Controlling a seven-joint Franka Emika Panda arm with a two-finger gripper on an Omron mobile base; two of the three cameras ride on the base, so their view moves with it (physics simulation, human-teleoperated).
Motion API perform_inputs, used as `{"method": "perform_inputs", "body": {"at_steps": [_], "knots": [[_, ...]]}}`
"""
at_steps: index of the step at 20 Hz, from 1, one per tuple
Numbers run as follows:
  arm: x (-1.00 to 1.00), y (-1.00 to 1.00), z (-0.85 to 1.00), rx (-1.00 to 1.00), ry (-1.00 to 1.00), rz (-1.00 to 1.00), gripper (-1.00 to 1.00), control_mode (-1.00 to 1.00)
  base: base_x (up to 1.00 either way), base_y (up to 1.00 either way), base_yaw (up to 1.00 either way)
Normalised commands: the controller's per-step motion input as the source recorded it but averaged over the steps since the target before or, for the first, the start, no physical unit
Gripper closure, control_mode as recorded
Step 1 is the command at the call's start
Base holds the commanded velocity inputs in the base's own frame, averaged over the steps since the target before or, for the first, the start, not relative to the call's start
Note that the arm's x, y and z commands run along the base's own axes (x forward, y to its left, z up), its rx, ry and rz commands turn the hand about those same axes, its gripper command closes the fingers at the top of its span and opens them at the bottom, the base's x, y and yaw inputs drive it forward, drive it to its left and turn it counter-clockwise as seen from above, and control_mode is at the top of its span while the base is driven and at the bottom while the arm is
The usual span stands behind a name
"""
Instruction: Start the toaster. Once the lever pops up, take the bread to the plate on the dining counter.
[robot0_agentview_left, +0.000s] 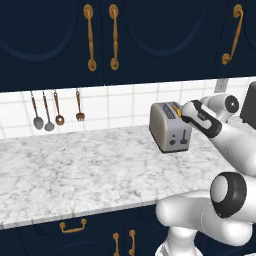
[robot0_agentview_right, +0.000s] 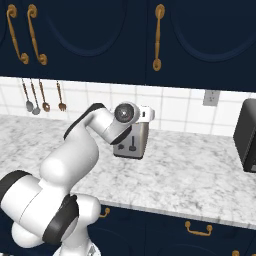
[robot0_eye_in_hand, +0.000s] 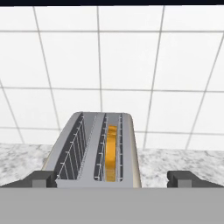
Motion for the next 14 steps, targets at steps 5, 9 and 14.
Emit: {"method": "perform_inputs", "body": {"at_steps": [5, 9, 14], "knots": [[0.0, 0.0, 0.0, 0.0, 0.0, 0.0, -1.0, -1.0, 0.0, 0.0, 0.0], [0.0, 0.0, 0.0, 0.0, 0.0, 0.0, -1.0, -1.0, 0.0, 0.0, 0.0], [0.0, 0.0, 0.0, 0.0, 0.0, 0.0, -1.0, -1.0, 0.0, 0.0, 0.0]]}}
